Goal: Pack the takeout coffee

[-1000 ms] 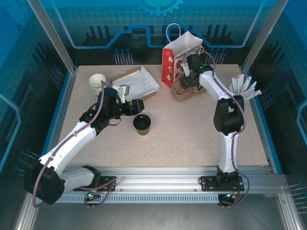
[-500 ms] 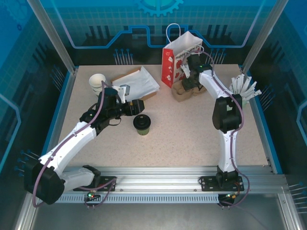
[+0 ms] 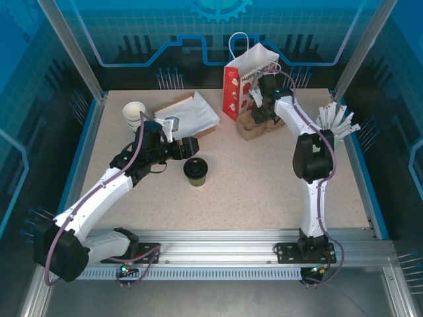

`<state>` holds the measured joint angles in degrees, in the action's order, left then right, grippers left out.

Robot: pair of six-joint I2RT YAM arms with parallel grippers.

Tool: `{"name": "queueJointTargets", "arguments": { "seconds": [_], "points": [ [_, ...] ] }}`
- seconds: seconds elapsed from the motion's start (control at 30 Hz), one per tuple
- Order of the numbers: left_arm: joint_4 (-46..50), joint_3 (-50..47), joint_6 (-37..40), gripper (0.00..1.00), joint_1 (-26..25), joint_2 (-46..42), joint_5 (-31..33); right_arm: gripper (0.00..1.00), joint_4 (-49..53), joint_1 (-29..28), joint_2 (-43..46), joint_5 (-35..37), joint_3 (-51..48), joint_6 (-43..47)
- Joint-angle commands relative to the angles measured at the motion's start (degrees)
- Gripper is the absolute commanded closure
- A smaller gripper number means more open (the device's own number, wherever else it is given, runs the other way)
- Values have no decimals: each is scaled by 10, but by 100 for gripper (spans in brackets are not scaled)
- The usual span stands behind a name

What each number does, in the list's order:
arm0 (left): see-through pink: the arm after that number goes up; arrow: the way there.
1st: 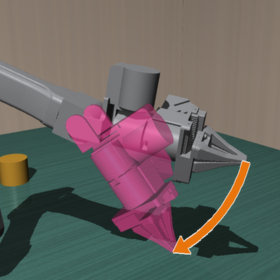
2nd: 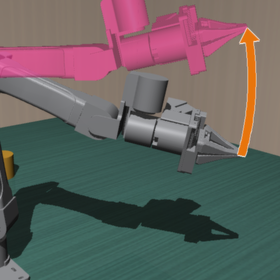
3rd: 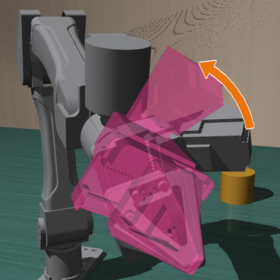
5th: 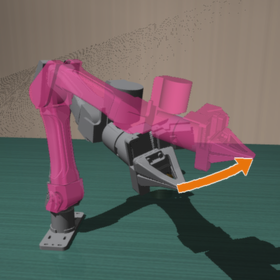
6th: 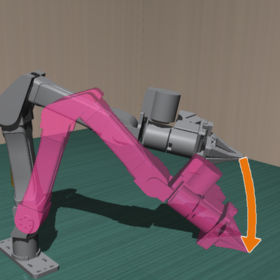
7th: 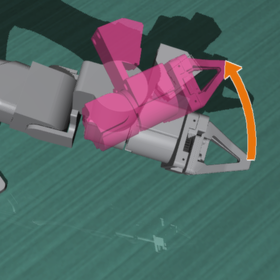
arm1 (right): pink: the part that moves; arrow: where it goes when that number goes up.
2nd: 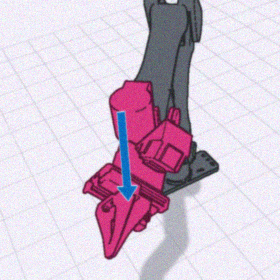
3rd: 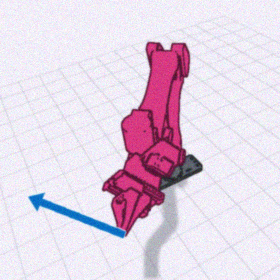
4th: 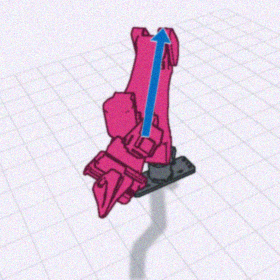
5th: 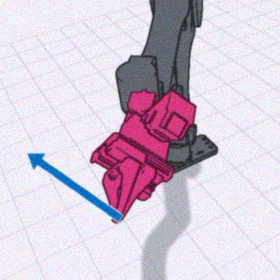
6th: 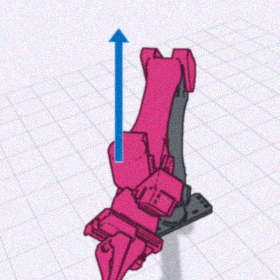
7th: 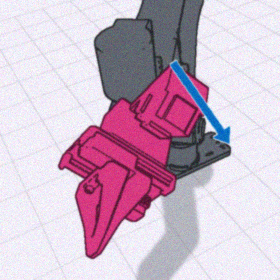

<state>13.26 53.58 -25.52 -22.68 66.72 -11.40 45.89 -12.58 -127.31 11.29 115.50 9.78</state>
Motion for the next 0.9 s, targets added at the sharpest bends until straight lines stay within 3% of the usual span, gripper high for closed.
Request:
{"name": "queueJointTargets", "arguments": {
  "seconds": [0.0, 0.87],
  "points": [
    [-3, -5, 1, 24, -4, -3, -4, 56, 15, 13, 26, -10, 19, 5],
    [1, -17, 12, 23, -3, -9, 1, 51, 63, 5, -2, 38, 72, 20]
  ]
}}
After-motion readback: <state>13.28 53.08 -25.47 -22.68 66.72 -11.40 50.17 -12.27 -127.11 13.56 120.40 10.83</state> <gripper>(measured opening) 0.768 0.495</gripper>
